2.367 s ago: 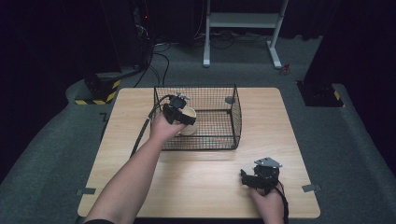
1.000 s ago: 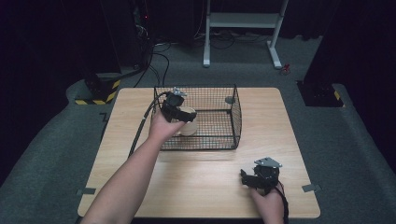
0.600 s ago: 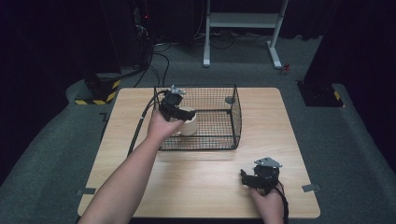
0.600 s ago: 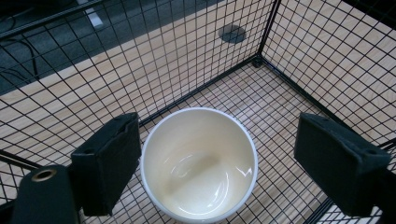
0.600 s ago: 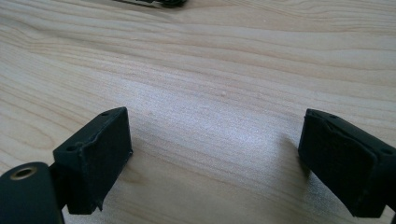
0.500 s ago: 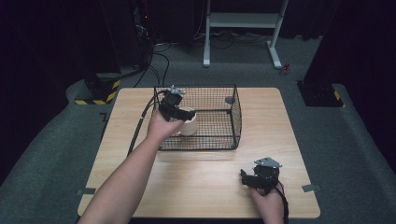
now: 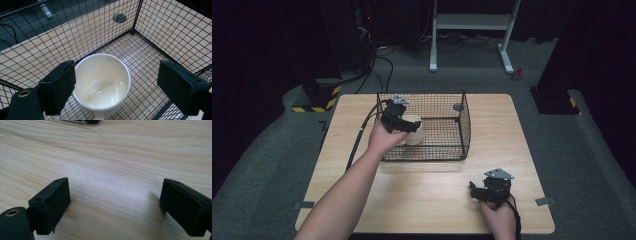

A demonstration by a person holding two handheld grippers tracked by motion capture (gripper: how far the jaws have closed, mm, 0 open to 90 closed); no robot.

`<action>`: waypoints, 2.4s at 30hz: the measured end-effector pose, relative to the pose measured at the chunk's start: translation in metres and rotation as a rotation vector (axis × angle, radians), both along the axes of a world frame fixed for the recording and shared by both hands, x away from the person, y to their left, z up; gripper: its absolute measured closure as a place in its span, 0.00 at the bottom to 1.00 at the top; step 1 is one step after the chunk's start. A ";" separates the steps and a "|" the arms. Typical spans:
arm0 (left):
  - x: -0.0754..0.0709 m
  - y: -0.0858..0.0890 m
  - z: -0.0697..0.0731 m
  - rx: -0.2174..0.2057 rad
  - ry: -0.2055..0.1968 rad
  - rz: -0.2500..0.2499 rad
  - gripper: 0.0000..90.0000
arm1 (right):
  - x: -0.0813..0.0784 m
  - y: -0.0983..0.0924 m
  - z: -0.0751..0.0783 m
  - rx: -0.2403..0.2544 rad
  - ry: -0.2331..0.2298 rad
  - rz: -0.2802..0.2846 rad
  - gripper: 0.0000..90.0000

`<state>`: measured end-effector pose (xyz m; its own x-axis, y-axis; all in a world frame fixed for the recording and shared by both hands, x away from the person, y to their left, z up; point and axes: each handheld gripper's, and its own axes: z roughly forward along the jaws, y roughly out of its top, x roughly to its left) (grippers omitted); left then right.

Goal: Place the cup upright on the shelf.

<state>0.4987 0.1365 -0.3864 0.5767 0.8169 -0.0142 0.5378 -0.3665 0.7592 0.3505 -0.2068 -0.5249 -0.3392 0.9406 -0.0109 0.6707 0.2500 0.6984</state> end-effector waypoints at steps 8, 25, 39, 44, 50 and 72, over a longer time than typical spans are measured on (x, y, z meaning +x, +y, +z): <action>-0.007 0.002 0.001 0.007 -0.005 0.008 0.18 | 0.000 0.000 0.000 -0.001 -0.001 0.001 0.10; -0.032 0.009 0.008 -0.003 -0.030 0.005 0.18 | 0.000 0.000 0.000 -0.001 0.000 0.000 0.10; -0.080 0.034 0.003 -0.034 -0.050 -0.029 0.18 | 0.000 0.000 0.000 -0.005 -0.004 0.002 0.10; -0.105 0.051 -0.007 -0.068 -0.055 -0.036 0.18 | 0.000 0.000 0.000 -0.004 -0.004 0.002 0.10; -0.128 0.069 -0.018 -0.071 -0.076 -0.030 0.18 | 0.000 0.000 0.000 -0.005 -0.004 0.002 0.10; -0.162 0.138 -0.110 0.013 0.042 0.086 0.14 | 0.000 0.000 0.000 -0.004 -0.004 0.001 0.10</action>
<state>0.3371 0.2741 -0.4969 0.5034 0.8637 -0.0255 0.5988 -0.3274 0.7309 0.3505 -0.2066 -0.5250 -0.3398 0.9403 -0.0165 0.6675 0.2535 0.7001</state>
